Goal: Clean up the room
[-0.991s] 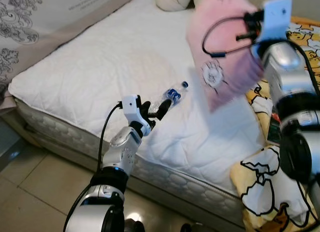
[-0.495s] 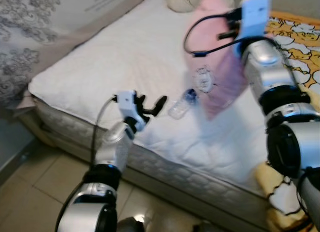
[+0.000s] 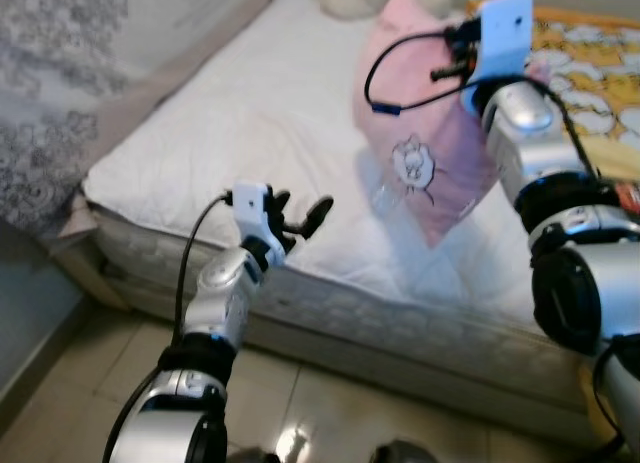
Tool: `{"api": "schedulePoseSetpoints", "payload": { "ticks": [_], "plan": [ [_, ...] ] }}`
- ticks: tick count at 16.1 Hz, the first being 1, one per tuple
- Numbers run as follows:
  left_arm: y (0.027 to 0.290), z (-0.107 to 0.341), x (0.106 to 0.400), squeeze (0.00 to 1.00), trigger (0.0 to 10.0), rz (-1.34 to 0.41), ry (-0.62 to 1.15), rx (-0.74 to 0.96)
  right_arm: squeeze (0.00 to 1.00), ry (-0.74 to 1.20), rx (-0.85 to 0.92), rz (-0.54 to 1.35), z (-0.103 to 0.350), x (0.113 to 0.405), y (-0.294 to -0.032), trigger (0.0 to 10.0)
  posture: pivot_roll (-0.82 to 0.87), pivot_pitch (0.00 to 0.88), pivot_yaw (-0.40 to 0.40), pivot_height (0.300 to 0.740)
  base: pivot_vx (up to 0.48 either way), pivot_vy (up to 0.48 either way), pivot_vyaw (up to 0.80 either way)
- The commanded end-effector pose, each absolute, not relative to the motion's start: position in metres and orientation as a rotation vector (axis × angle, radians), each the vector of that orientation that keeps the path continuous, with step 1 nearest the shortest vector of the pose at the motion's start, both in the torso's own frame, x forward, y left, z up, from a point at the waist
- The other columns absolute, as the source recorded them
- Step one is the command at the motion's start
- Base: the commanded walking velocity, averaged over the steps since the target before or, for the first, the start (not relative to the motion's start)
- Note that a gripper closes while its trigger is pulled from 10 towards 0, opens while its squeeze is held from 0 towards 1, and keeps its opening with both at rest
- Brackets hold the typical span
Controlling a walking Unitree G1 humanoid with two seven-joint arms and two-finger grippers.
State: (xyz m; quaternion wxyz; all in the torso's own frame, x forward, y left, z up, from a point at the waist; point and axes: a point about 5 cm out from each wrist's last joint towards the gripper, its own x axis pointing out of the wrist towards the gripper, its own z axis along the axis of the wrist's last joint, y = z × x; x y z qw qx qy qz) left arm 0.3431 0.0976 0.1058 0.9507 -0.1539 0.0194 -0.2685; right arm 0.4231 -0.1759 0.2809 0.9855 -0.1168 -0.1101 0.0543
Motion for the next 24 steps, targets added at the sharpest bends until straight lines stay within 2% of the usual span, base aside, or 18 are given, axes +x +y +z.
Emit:
{"api": "schedulePoseSetpoints", "payload": {
  "ticks": [1,6,12,18,24],
  "plan": [
    [0.089,0.111,0.345,0.00,10.0,-0.564,0.028,-0.284,0.00,-0.310,-0.235,0.083,0.304,0.422,-0.180,0.0,-0.09,0.000,0.027,0.740,0.000,0.446,-0.80],
    [0.091,0.107,0.344,0.00,10.0,-0.533,0.039,-0.269,0.00,-0.302,-0.215,0.074,0.298,0.421,-0.183,0.0,-0.10,0.000,0.027,0.740,0.000,0.000,-0.80],
    [0.094,0.108,0.344,0.00,10.0,-0.426,0.011,-0.266,0.00,-0.257,-0.179,0.103,0.278,0.421,-0.177,0.0,-0.09,0.000,0.024,0.740,0.000,0.000,0.00],
    [0.092,0.110,0.343,0.00,10.0,-0.449,-0.009,-0.229,0.00,-0.245,-0.173,0.127,0.269,0.421,-0.172,0.0,-0.09,0.000,0.026,0.740,0.000,0.452,0.00],
    [0.093,0.109,0.343,0.00,10.0,-0.462,0.004,-0.209,0.00,-0.223,-0.158,0.126,0.255,0.419,-0.173,0.0,-0.09,0.000,0.034,0.740,0.260,0.403,0.00]
  ]
}}
